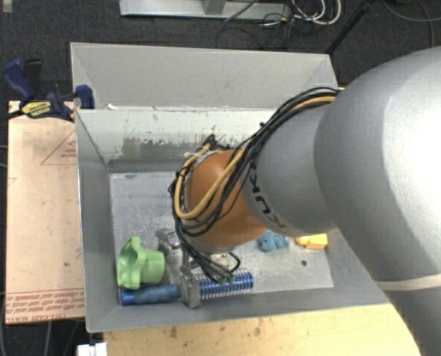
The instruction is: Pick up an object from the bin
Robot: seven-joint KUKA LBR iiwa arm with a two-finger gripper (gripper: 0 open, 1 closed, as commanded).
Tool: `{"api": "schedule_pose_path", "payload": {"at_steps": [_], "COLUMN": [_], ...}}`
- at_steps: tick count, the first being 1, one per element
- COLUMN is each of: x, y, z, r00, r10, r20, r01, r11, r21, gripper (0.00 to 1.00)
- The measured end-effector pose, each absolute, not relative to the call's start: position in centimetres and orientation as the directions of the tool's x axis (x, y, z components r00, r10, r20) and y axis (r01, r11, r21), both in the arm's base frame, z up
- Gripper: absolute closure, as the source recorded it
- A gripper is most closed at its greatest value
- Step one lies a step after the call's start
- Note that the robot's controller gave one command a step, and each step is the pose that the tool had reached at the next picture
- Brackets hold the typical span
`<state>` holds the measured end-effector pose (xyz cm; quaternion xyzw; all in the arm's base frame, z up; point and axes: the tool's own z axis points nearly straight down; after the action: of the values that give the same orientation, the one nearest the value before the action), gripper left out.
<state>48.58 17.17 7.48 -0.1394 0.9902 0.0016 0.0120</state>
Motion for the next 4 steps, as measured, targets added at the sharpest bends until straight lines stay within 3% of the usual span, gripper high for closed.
{"api": "schedule_pose_path", "payload": {"at_steps": [1, 2, 3, 4], "x": [49.6, 48.5, 48.9, 48.7], "y": [6.7, 10.6, 15.1, 15.2], "z": [7.2, 7.6, 7.2, 7.3], "r00": [-0.887, -0.84, -0.81, -0.809], "r10": [-0.462, -0.543, -0.586, -0.587], "r20": [-0.003, -0.021, -0.007, -0.013], "r01": [-0.462, -0.543, -0.586, -0.587], "r11": [0.887, 0.84, 0.81, 0.809], "r21": [-0.001, -0.007, -0.001, -0.005], "gripper": [0.0, 0.0, 0.0, 0.0]}}
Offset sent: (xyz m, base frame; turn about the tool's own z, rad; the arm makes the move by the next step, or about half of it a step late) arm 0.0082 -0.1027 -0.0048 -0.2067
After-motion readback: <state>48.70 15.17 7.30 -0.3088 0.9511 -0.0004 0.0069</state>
